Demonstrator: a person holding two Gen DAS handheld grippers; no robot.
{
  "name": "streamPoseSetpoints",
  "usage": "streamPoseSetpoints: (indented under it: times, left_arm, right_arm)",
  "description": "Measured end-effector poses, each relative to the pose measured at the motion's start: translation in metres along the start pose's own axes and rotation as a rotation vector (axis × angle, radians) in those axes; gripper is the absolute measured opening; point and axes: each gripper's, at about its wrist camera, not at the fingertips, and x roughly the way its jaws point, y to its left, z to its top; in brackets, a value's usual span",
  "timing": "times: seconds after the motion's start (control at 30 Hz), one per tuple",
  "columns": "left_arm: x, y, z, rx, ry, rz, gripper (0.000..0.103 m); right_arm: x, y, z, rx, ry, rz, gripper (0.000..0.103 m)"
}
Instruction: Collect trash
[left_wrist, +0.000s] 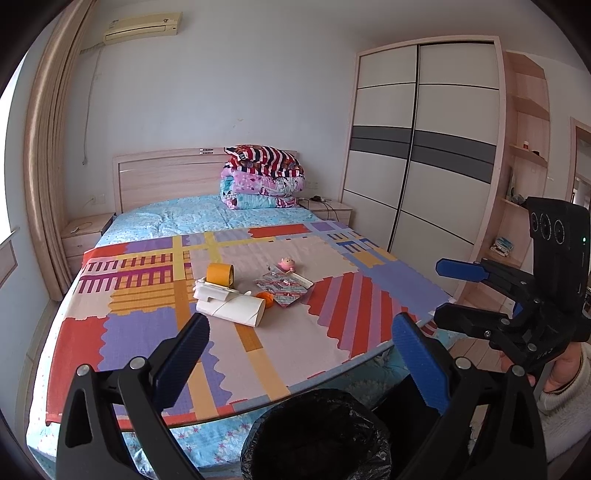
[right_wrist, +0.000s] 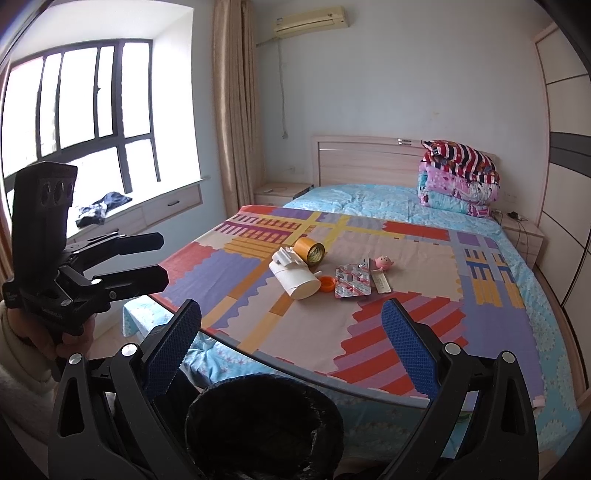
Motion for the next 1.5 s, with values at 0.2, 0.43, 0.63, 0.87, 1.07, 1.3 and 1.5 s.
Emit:
streamPoseSetpoints:
  times: [0.2,0.43,0.63,0.87,1.07,1.3,1.5]
  left_arm:
    - [-0.0004,0.0004,0.0003,0.0,-0.002,0.0,0.095]
    - [-0.0008,0.0004,0.0004,0.001,-0.004,0.004,0.095]
    - [-0.0021,0.0011,0.0012,0.002,-0.005,0.004,0.095]
    - [-0.0032,0.0025,0.0026,0.0,-0.006,0.006,0.095]
    - [-0.0036,0.0019,0.0032,0.003,-0.006,0.003,0.095]
    - [-0.0028,0.0032,0.0032,-0.001,-0.005,0.008,0.095]
    - [0.0001,0.0006,0.0006,0.015,-0.006,0.007,0.095]
  right_arm:
    - [0.0005,0.0,0.0003,0.001,0.001,0.0,0.099]
    - [0.0005,0.0001,0.0002,0.0,0.001,0.0,0.099]
    - [0.0004,-0.0001,0.0003,-0.001,0.0,0.0,0.099]
    - [0.0023,-0.0021,-0.0008,0.011,0.01,0.001,0.099]
    - [0.0026,-0.0029,-0.0007,0.007,0.01,0.003,0.099]
    - [0.0041,-0.0023,-0.0023,0.012,0.014,0.007,0.099]
    - [0.0072,-0.0044,-0.0029,0.027,0.028,0.005,0.099]
